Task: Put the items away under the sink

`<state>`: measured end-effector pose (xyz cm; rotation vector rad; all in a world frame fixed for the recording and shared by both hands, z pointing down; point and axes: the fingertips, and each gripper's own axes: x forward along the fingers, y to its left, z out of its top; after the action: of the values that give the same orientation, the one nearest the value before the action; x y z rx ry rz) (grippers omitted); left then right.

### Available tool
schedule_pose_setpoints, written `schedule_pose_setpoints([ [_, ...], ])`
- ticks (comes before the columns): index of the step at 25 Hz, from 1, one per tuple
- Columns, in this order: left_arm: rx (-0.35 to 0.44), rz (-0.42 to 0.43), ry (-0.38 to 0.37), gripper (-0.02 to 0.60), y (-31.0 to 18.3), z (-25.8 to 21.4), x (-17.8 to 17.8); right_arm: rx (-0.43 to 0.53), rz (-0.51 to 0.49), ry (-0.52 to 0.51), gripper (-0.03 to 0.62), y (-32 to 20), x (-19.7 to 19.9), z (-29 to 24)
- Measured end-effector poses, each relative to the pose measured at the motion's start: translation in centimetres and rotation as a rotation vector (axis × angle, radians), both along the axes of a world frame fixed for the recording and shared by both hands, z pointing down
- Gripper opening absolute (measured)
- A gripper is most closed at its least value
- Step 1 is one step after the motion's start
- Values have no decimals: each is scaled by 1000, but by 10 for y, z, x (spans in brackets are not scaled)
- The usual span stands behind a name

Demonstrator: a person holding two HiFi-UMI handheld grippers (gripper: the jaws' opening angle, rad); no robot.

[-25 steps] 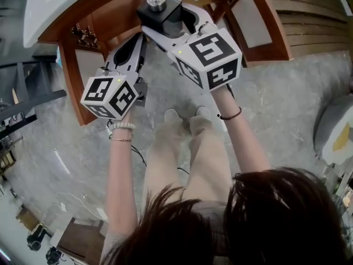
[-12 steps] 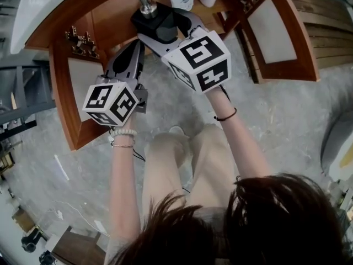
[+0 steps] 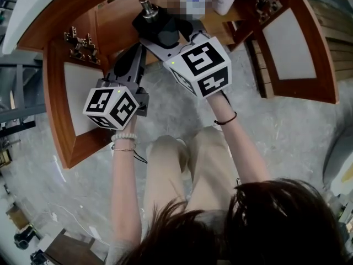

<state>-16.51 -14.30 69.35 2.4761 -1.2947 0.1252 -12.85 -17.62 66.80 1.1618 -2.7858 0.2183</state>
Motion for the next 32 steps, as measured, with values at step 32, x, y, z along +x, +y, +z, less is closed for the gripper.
schedule_pose_setpoints([
  [32, 99, -68, -18, 3, -53, 44, -25, 148, 138, -39, 321, -91, -20, 43],
])
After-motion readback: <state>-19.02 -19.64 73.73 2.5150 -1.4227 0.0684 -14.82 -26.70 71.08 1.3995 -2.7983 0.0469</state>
